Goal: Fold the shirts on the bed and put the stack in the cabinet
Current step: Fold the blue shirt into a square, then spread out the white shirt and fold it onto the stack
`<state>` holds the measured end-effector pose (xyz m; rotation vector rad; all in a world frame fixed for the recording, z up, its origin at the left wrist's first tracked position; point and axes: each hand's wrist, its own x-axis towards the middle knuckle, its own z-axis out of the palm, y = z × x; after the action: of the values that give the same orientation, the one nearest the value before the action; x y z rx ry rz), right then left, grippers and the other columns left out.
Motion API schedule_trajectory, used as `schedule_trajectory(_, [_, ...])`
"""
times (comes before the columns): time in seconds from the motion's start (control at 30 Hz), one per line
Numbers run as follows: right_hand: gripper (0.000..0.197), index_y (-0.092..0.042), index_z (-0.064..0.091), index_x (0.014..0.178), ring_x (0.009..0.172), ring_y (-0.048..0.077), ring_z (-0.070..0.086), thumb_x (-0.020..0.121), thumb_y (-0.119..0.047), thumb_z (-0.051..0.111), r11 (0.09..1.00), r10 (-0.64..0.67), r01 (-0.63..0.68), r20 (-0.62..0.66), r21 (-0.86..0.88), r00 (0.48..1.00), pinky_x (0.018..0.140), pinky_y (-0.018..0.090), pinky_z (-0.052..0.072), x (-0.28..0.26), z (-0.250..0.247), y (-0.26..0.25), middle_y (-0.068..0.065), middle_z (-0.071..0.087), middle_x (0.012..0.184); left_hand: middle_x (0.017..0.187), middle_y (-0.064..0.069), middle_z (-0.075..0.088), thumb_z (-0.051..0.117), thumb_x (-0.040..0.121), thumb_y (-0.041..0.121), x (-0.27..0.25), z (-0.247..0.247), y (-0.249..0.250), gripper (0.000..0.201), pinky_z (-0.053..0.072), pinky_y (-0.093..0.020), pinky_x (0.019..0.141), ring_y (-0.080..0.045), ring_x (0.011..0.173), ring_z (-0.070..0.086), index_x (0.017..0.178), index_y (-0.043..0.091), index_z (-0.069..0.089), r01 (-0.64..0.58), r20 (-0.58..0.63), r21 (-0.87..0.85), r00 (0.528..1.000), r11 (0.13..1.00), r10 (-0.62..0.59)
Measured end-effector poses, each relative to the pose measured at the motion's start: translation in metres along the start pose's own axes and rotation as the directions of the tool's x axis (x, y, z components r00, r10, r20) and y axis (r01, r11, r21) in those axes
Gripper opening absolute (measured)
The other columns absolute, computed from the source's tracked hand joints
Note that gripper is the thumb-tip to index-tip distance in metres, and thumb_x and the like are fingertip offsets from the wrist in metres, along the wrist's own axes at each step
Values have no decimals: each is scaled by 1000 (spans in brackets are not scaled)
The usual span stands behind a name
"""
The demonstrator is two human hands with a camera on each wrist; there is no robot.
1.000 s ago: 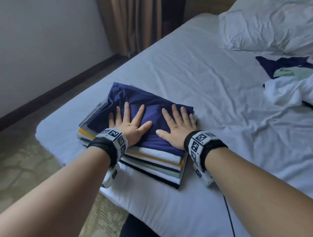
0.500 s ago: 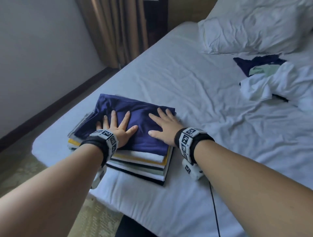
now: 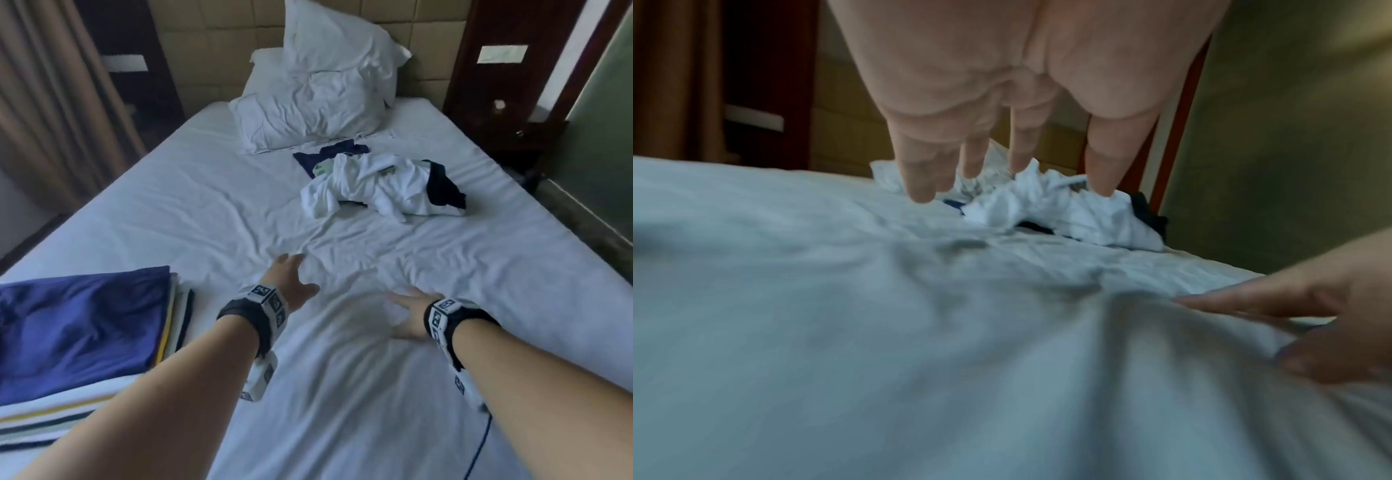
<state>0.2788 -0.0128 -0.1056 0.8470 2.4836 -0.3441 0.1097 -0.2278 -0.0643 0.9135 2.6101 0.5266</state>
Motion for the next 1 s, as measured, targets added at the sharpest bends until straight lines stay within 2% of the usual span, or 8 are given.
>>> schedule_trajectory(0.2, [89, -32, 23, 159, 149, 30, 31, 87, -59, 68, 987, -111, 119, 79, -106, 991, 118, 46, 33, 10, -8, 2, 1, 20, 166, 169, -3, 19, 79, 86, 44, 69, 55, 67, 92, 28, -39, 121, -24, 152, 27, 161, 28, 27, -35, 125, 144, 992, 989, 17])
schedule_trajectory(0.33, [90, -30, 21, 160, 149, 30, 31, 88, -60, 66, 977, -176, 189, 124, -101, 977, 117, 42, 33, 20, -15, 12, 4, 18, 167, 171, -5, 4, 89, 68, 56, 120, 67, 74, 121, 30, -61, 119, -41, 155, 11, 161, 41, 13, 43, 227, 293, 967, 955, -113])
schedule_trajectory(0.43, [83, -30, 31, 157, 144, 29, 39, 88, -59, 66, 977, -149, 170, 161, -132, 976, 116, 44, 36, 36, -16, 17, 1, 32, 163, 156, -5, 35, 88, 51, 67, 142, 74, 78, 126, 43, -61, 108, -40, 142, 38, 157, 45, 24, -29, 292, 427, 950, 904, -107])
schedule_trajectory(0.53, [55, -21, 65, 128, 112, 29, 64, 86, -55, 70, 982, -126, 136, 87, -127, 988, 94, 34, 47, 51, -40, 8, 4, 66, 129, 159, -7, 33, 85, 48, 73, 159, 79, 75, 132, 41, -58, 111, -37, 144, 38, 159, 46, 18, -57, 349, 465, 929, 883, -124])
schedule_trajectory(0.67, [33, -15, 67, 86, 80, 25, 63, 86, -48, 69, 996, -70, 68, -50, -52, 996, 71, 29, 45, 104, -91, 11, 6, 69, 96, 163, -10, 24, 73, 25, 83, 174, 88, 62, 148, 39, -58, 113, -41, 147, 33, 157, 51, 13, -69, 388, 452, 913, 889, -127])
schedule_trajectory(0.8, [26, -21, 63, 109, 127, 34, 43, 85, -31, 62, 987, 53, 38, -536, 157, 843, 99, 38, 44, 162, -115, 35, 8, 46, 136, 166, -13, 19, 82, 36, 79, 183, 94, 59, 144, 37, -60, 114, -42, 149, 28, 158, 49, 12, -76, 416, 468, 898, 880, -145])
schedule_trajectory(0.93, [43, -42, 52, 130, 151, 42, -9, 88, -37, 56, 999, 44, -43, -538, 15, 842, 121, 51, 11, 201, -132, 53, 4, -3, 168, 167, -12, 13, 88, 53, 71, 190, 100, 56, 135, 37, -60, 115, -42, 151, 25, 160, 46, 9, -88, 437, 472, 887, 877, -146])
schedule_trajectory(1.0, [46, -40, 48, 136, 152, 40, -14, 90, -41, 52, 997, 64, -80, -515, -9, 855, 123, 54, -1, 216, -134, 60, -1, 5, 168, 168, -10, 12, 87, 54, 71, 191, 102, 55, 134, 36, -60, 115, -40, 152, 23, 159, 47, 8, -96, 445, 477, 884, 873, -146])
